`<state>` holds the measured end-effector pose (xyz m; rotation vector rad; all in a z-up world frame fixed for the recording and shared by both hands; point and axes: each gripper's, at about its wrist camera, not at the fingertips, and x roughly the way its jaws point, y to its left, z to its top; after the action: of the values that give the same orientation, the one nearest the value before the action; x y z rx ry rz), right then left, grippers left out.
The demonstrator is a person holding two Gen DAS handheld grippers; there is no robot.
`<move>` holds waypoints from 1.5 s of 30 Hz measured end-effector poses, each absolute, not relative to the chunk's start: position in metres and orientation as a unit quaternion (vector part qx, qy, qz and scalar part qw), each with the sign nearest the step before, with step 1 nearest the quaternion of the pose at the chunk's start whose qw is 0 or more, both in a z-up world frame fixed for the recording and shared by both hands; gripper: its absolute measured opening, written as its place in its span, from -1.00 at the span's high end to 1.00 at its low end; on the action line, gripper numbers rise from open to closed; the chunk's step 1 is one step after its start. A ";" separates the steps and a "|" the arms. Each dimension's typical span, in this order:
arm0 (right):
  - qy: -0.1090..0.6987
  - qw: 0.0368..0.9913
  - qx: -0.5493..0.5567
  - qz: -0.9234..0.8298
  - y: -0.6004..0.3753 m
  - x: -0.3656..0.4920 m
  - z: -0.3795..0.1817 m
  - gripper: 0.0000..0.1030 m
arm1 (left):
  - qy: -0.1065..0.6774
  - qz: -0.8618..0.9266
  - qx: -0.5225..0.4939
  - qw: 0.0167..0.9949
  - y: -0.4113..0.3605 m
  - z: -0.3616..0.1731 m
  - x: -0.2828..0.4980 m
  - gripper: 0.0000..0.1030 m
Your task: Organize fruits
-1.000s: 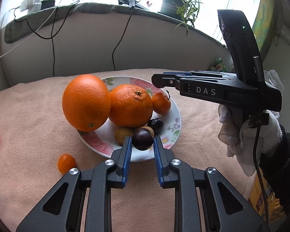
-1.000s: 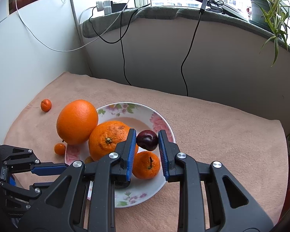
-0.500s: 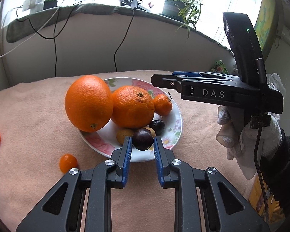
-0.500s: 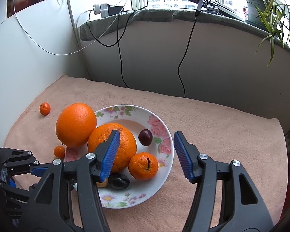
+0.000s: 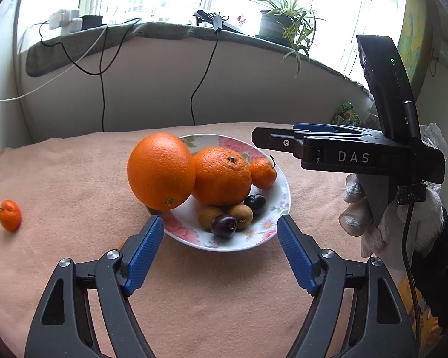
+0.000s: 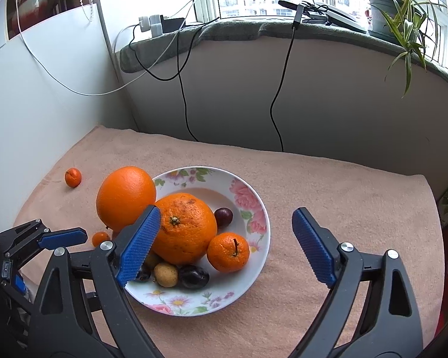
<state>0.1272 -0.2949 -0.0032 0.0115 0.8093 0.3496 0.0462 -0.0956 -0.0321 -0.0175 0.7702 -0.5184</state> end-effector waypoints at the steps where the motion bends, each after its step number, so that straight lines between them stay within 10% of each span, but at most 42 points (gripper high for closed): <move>1: 0.392 0.905 0.005 0.168 -0.294 0.126 -0.002 -0.79 | 0.371 -0.249 -0.009 0.895 -0.094 -0.031 0.046 -0.53; 41: 0.407 0.865 0.032 0.292 -0.177 0.031 -0.015 -0.79 | 0.373 -0.104 -0.053 0.920 0.063 -0.048 0.031 -0.53; 45: 0.430 0.853 0.039 0.293 -0.166 0.034 -0.030 -0.54 | 0.376 -0.096 -0.062 0.920 0.077 -0.052 0.033 -0.53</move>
<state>0.0343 -0.1658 -0.0300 0.0823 0.9053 0.6169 0.0326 0.0766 -0.0525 -0.1269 0.7728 -0.1964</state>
